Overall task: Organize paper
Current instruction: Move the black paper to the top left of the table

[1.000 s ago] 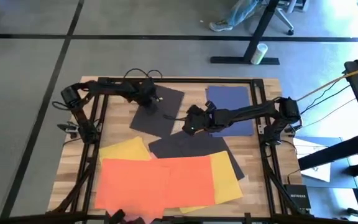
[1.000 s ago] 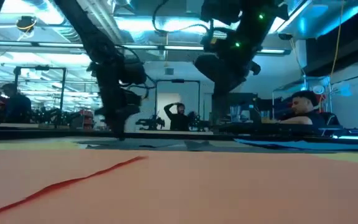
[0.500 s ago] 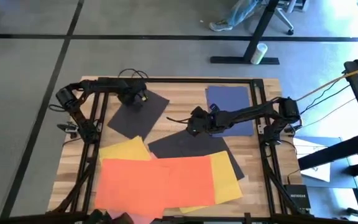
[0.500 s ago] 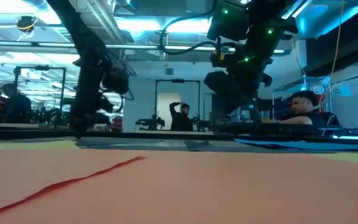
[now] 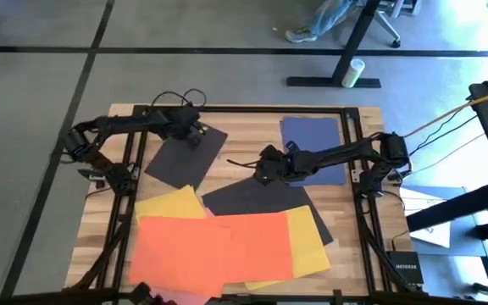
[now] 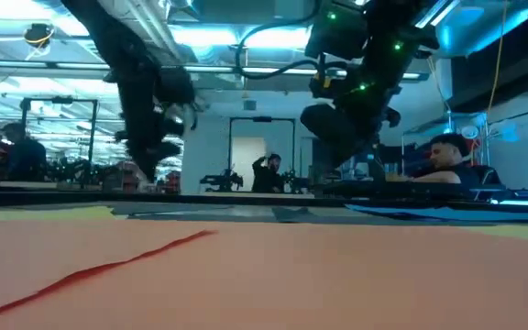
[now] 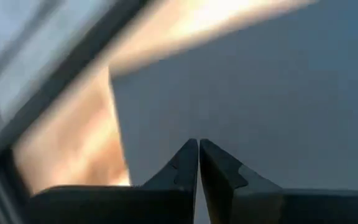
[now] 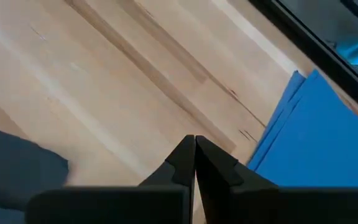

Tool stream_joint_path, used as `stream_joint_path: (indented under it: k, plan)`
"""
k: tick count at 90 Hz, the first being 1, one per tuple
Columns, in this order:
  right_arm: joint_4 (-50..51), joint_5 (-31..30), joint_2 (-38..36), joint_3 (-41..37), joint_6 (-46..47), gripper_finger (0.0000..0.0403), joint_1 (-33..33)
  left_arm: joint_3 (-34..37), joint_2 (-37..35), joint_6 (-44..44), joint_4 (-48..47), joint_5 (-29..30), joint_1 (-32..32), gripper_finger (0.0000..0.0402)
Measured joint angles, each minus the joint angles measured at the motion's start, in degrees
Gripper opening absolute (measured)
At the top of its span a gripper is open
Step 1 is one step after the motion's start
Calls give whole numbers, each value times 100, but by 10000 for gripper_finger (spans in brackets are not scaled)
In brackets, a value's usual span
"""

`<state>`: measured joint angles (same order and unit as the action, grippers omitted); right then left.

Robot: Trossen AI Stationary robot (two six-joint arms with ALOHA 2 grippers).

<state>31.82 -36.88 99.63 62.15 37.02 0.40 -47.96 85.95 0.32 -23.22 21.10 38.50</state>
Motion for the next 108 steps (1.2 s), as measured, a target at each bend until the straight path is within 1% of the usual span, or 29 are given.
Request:
stream_joint_path:
  k: [5, 10, 21, 35, 41, 50, 57, 65, 85, 91, 108]
  plan:
    - [-57, 8, 0, 0, -41, 0, 0, -4, 8, 312, 426, -161, 68, 1]
    - [-87, 80, 0, 0, -110, 0, 0, -4, 93, 451, 666, -464, 218, 1]
    - [-93, 151, 0, 0, -127, 0, 0, -4, 455, 518, 808, -979, 675, 1]
    - [-224, 223, 0, 0, -130, 0, 0, -9, 1109, 476, 600, -1223, 1242, 1]
    - [-263, 272, 0, 2, -130, 0, 0, -36, 1284, 459, 563, -1227, 1391, 1]
    - [-322, 306, 0, 4, -151, 0, -2, -52, 1368, 284, 405, -1287, 1551, 1]
    - [-342, 304, 0, 4, -189, 0, -2, -73, 1366, 131, 132, -1180, 1702, 1]
    - [-344, 306, 0, 4, -245, 0, -2, -107, 1364, -128, -243, -847, 1883, 1]
    - [-343, 304, 0, 4, -250, 0, 0, -46, 1133, -464, -572, -243, 2022, 1]
    - [-340, 303, 0, 4, -249, 0, 0, -33, 1047, -491, -570, -153, 2066, 1]
    - [-339, 303, 0, 4, -260, 0, 0, -37, 1005, -613, -500, -189, 2454, 0]
